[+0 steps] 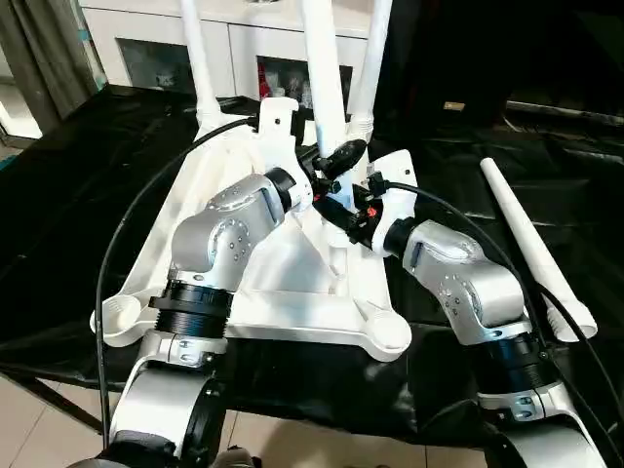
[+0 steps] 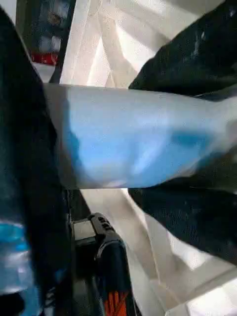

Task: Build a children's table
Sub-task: Pick table leg

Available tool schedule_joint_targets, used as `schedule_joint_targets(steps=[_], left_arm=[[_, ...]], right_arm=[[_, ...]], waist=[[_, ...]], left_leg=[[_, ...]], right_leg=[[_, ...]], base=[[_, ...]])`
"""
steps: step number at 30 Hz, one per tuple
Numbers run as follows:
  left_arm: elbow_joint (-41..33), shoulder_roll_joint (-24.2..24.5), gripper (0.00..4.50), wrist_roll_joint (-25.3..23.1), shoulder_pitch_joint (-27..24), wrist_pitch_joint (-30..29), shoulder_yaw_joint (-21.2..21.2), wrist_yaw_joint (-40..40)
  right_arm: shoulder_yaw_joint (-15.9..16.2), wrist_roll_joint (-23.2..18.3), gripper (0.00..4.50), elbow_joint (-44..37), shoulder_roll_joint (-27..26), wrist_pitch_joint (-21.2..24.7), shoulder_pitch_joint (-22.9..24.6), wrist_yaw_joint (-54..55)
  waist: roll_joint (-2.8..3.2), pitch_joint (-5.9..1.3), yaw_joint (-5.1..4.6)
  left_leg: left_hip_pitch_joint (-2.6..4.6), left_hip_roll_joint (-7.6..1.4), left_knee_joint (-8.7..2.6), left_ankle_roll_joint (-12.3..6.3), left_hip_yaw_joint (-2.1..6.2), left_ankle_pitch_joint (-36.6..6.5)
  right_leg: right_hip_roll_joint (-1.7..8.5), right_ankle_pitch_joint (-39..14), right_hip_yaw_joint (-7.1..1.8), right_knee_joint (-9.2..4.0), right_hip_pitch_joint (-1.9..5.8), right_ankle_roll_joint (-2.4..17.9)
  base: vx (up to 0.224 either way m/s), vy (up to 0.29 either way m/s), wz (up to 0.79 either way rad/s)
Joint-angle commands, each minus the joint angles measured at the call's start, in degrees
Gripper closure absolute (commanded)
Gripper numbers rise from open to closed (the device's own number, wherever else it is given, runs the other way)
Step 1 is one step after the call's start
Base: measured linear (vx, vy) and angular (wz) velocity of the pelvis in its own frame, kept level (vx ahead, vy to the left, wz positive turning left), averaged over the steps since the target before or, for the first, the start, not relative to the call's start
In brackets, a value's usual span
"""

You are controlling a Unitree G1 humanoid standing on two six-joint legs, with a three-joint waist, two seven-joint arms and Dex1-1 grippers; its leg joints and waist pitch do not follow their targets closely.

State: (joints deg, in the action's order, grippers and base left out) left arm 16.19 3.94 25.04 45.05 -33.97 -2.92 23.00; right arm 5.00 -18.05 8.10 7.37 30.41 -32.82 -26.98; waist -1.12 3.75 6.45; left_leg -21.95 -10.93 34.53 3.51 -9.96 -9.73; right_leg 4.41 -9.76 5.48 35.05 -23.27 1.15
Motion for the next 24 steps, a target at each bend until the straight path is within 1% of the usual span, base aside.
schedule_joint_targets(steps=[1,2,3,4,5,6,7,8,9,10,11,12,13,14,15,16,17,18,19,20,21,22,24], left_arm=[[-0.4,1.3,2.55,0.3,0.7,-0.1,0.1,2.6],[-1.1,1.8,2.55,0.9,0.6,-0.6,0.5,4.5],[-2.5,3.4,2.55,2.0,0.3,-2.2,1.7,8.4],[-3.2,4.3,2.55,2.4,0.1,-2.9,2.4,10.3],[-4.4,5.5,2.55,3.4,0.0,-4.0,3.0,13.1],[-4.9,5.7,2.55,4.4,0.0,-4.8,2.7,13.9],[-5.5,6.0,2.55,5.5,0.1,-5.5,2.4,15.0],[-6.1,6.3,2.55,6.4,0.1,-6.0,2.3,16.2],[-7.4,6.9,2.55,7.9,0.1,-6.8,2.5,18.4],[-7.7,7.1,2.55,8.1,0.0,-7.0,2.5,18.8],[-8.6,7.4,2.55,9.2,-0.1,-7.5,2.6,20.3],[-9.0,7.6,2.55,9.7,-0.2,-7.7,2.6,21.1],[-9.0,7.6,2.55,9.7,-0.2,-7.7,2.6,21.1],[-9.8,7.5,2.55,10.9,-0.3,-8.2,2.3,22.0],[-10.9,7.6,2.55,12.3,-0.4,-8.9,2.0,23.3],[-11.6,7.7,2.55,13.1,-0.6,-9.3,2.1,24.2],[-12.0,7.8,2.55,13.4,-0.8,-9.4,2.2,24.7],[-12.0,7.8,2.55,13.4,-0.8,-9.5,2.2,24.7],[-12.4,7.9,2.55,13.5,-1.1,-9.7,2.4,25.0],[-12.6,8.0,2.55,13.5,-1.2,-9.9,2.5,25.1],[-12.8,8.1,2.55,13.5,-1.5,-10.1,2.5,25.3],[-12.9,8.1,2.55,13.5,-1.5,-10.1,2.6,25.3],[-12.9,8.3,2.55,13.4,-1.6,-9.9,2.5,25.0]], right_arm=[[-2.6,-2.0,1.70,-0.7,1.1,0.6,-0.7,-1.6],[-3.0,-3.0,1.54,-1.0,1.7,1.5,-0.7,-2.8],[-2.8,-3.9,1.44,-1.5,3.7,3.0,-0.9,-6.0],[-2.3,-4.5,1.43,-1.9,5.1,4.3,-1.0,-8.1],[-1.1,-5.5,1.41,-2.8,7.9,7.1,-0.9,-12.2],[-0.5,-5.7,1.40,-3.3,9.0,7.7,-0.7,-13.9],[0.0,-6.3,1.38,-4.0,10.1,8.8,-0.5,-15.4],[0.3,-6.9,1.38,-4.7,11.1,9.6,-0.2,-16.8],[0.7,-8.0,1.38,-5.6,12.3,10.8,0.3,-18.6],[0.7,-8.2,1.38,-5.7,12.5,11.0,0.3,-18.8],[0.8,-8.7,1.38,-6.2,13.0,11.4,0.6,-19.6],[0.9,-8.9,1.38,-6.4,13.3,11.6,0.7,-19.9],[0.9,-8.9,1.38,-6.4,13.3,11.6,0.7,-19.9],[0.9,-9.1,1.67,-6.3,13.3,11.8,0.7,-19.8],[1.0,-9.3,1.75,-6.4,13.4,12.1,0.7,-20.0],[1.0,-9.5,1.75,-6.4,13.5,12.2,0.7,-20.1],[1.0,-9.7,1.77,-6.5,13.4,12.6,0.6,-20.4],[1.0,-9.7,2.03,-6.5,13.4,12.6,0.6,-20.4],[1.0,-9.8,2.03,-6.7,13.4,13.0,0.6,-20.8],[1.1,-9.9,2.13,-6.9,13.4,13.3,0.6,-21.0],[1.3,-10.1,2.19,-7.1,13.4,13.5,0.6,-21.3],[1.4,-10.1,2.26,-7.1,13.4,13.5,0.6,-21.3],[1.5,-10.0,2.40,-7.1,13.3,13.3,0.6,-21.1]], waist=[[0.20,-4.71,0.00],[0.17,-4.67,-0.02],[0.25,-4.76,0.09],[0.24,-4.74,0.09],[0.29,-4.84,0.25],[0.36,-4.74,0.33],[0.36,-4.69,0.40],[0.11,-4.73,0.40],[0.04,-4.66,0.36],[0.02,-4.68,0.43],[0.06,-4.68,0.44],[-0.02,-4.56,0.30],[0.00,-4.58,0.26],[-0.09,-4.48,0.16],[-0.23,-4.56,0.19],[-0.24,-4.49,0.17],[-0.11,-4.51,0.19],[-0.02,-4.49,0.16],[-0.07,-4.52,0.16],[-0.01,-4.56,0.22],[-0.08,-4.58,0.21],[-0.01,-4.65,0.34],[-0.16,-4.68,0.39]], left_leg=[[1.11,-2.18,-4.06,0.52,0.77,-9.7],[1.10,-2.13,-4.04,0.32,0.72,-9.5],[1.13,-2.20,-4.01,0.29,0.73,-9.0],[1.12,-2.18,-3.99,0.27,0.72,-8.7],[1.27,-2.28,-3.89,0.01,0.69,-8.2],[1.20,-2.25,-3.85,-0.25,0.60,-8.0],[1.14,-2.27,-3.86,-0.33,0.63,-8.1],[0.98,-2.22,-3.81,-0.40,0.59,-8.0],[0.89,-2.17,-3.80,-0.42,0.59,-8.2],[0.93,-2.09,-3.74,-0.46,0.57,-8.3],[0.96,-2.20,-3.76,-0.38,0.61,-8.3],[0.92,-2.17,-3.79,-0.25,0.59,-9.0],[0.98,-2.16,-3.76,-0.16,0.56,-9.1],[0.94,-2.07,-3.79,0.03,0.56,-9.5],[0.98,-2.11,-3.78,0.14,0.57,-9.5],[0.97,-2.18,-3.82,0.18,0.59,-9.7],[1.05,-2.23,-3.82,0.15,0.62,-9.6],[1.16,-2.26,-3.85,0.24,0.61,-9.7],[1.15,-2.25,-3.86,0.30,0.61,-9.7],[1.15,-2.28,-3.85,0.40,0.63,-9.6],[1.22,-2.29,-3.82,0.39,0.58,-9.6],[1.22,-2.31,-3.83,0.39,0.63,-9.1],[1.06,-2.26,-3.81,0.32,0.61,-8.3]], right_leg=[[4.20,-9.9,-3.29,-3.85,3.55,8.4],[4.15,-9.6,-3.27,-3.92,3.56,8.5],[4.18,-8.8,-3.29,-3.67,3.59,8.9],[4.12,-8.3,-3.27,-3.58,3.60,9.2],[4.07,-6.8,-3.32,-3.34,3.60,9.8],[3.96,-5.9,-3.32,-3.29,3.70,10.3],[4.06,-5.8,-3.35,-3.28,3.71,10.4],[4.20,-5.8,-3.34,-3.22,3.90,10.8],[4.30,-6.9,-3.30,-3.36,3.90,10.9],[4.33,-7.5,-3.28,-3.42,3.96,10.9],[4.37,-7.9,-3.32,-3.39,3.89,10.9],[4.35,-10.0,-3.27,-3.66,3.81,10.6],[4.33,-10.6,-3.27,-3.73,3.76,10.4],[4.31,-12.0,-3.24,-3.92,3.72,9.9],[4.36,-12.5,-3.22,-3.85,3.76,9.8],[4.34,-13.2,-3.23,-3.96,3.66,9.6],[4.34,-13.5,-3.23,-3.99,3.60,9.4],[4.20,-13.5,-3.21,-4.01,3.39,9.3],[4.17,-13.3,-3.21,-3.99,3.43,9.3],[4.17,-12.8,-3.21,-3.93,3.41,9.4],[4.13,-12.6,-3.24,-3.91,3.33,9.4],[4.18,-11.8,-3.24,-3.73,3.40,9.6],[4.18,-10.5,-3.25,-3.59,3.52,9.8]], base=[[0.000,0.000,0.00],[0.000,0.000,0.00],[0.000,0.000,0.00],[0.000,0.000,0.00],[0.000,0.000,0.00],[0.000,0.000,0.00],[0.000,0.000,0.00],[0.000,0.000,0.00],[0.000,0.000,0.00],[0.000,0.000,0.00],[0.000,0.000,0.00],[0.000,0.000,0.00],[0.000,0.000,0.00],[0.000,0.000,0.00],[0.000,0.000,0.00],[0.000,0.000,0.00],[0.000,0.000,0.00],[0.000,0.000,0.00],[0.000,0.000,0.00],[0.000,0.000,0.00],[0.000,0.000,0.00],[0.000,0.000,0.00],[0.000,0.000,0.00]])
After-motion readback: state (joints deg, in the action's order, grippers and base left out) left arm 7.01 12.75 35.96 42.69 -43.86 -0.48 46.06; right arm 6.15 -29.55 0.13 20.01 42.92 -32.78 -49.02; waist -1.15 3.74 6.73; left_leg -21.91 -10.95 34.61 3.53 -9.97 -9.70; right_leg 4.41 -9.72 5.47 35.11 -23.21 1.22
